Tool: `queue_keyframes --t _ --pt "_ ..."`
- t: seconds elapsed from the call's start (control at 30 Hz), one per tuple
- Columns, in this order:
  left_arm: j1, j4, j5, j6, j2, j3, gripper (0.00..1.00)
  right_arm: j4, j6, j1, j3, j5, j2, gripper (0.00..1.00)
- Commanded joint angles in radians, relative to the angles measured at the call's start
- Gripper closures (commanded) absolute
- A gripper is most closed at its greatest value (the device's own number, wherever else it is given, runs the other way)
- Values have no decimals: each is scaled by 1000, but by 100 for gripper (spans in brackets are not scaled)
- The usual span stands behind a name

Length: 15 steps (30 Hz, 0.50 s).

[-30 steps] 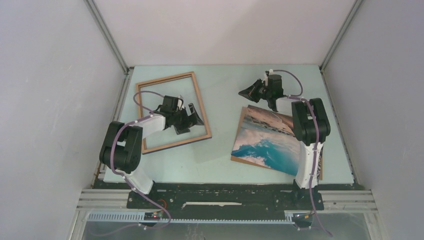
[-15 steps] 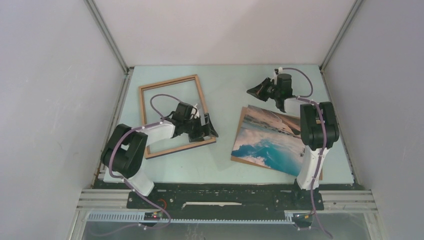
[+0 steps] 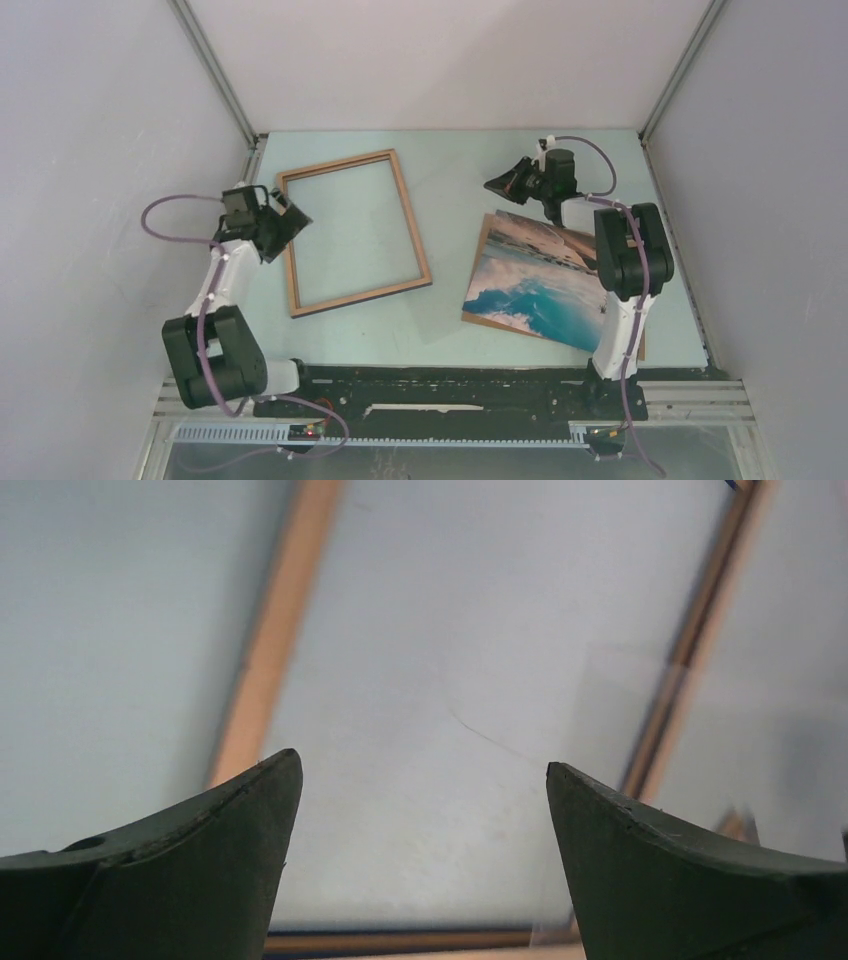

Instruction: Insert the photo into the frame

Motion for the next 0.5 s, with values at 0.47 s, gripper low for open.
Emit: queue_keyframes --t 0.47 --pt "106 55 247 41 539 283 15 26 97 140 102 217 83 100"
